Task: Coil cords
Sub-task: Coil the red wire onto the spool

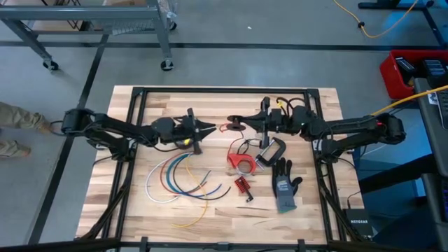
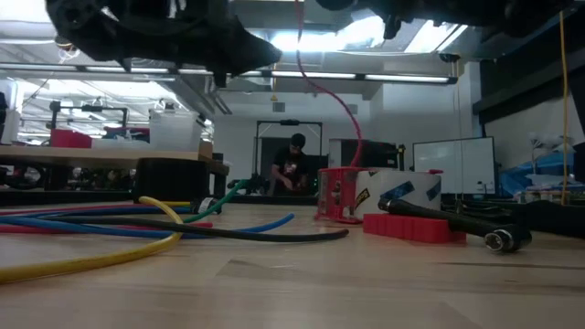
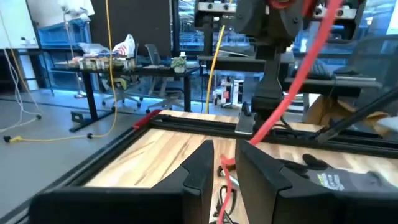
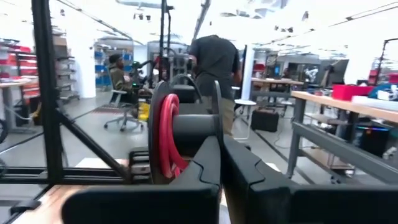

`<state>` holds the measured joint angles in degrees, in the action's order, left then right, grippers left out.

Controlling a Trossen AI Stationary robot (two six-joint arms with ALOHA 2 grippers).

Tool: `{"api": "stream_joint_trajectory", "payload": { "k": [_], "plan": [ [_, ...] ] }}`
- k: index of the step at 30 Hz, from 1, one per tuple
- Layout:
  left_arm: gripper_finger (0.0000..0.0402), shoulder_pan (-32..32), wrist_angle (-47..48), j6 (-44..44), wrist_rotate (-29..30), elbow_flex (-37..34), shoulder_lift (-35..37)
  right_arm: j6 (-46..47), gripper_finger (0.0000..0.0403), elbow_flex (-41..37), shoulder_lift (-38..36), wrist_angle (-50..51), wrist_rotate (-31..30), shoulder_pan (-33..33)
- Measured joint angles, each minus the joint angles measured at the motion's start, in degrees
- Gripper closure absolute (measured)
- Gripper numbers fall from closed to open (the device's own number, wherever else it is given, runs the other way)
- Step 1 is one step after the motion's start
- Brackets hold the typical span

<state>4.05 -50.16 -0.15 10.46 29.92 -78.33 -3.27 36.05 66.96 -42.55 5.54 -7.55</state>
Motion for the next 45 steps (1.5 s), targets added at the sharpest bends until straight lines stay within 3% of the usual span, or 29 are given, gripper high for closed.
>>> {"api": "stream_joint_trajectory", "payload": {
  "k": [8, 16, 23, 28, 34, 45],
  "plan": [
    [0.0343, 0.19, 0.56, -3.94, 0.50, 4.98, -5.17, 1.37, 0.0400, 0.00, 0.00, 0.41, 0.02, -0.86],
    [0.0338, 0.61, 1.84, -2.96, 0.98, 6.90, -5.21, 1.46, 0.0400, 0.02, 0.00, 0.59, 0.02, -0.86],
    [0.0259, 0.10, 17.38, -8.07, 1.01, 10.53, -5.19, 1.46, 0.0400, 0.02, 0.00, 0.66, 0.04, -0.86],
    [0.0224, -1.57, 17.13, -4.35, 0.61, 11.27, -5.19, 1.46, 0.0400, 0.02, 0.00, 0.48, -0.65, -0.86],
    [0.0240, -3.74, 17.15, -0.47, 0.63, 11.29, -5.17, 1.46, 0.0400, 0.02, 0.00, 0.29, -9.05, -0.86],
    [0.0281, -2.98, 12.23, -4.30, 10.76, 11.24, -5.15, 2.89, 0.0400, 0.02, 0.00, -0.63, -9.92, -0.73]
  ]
}}
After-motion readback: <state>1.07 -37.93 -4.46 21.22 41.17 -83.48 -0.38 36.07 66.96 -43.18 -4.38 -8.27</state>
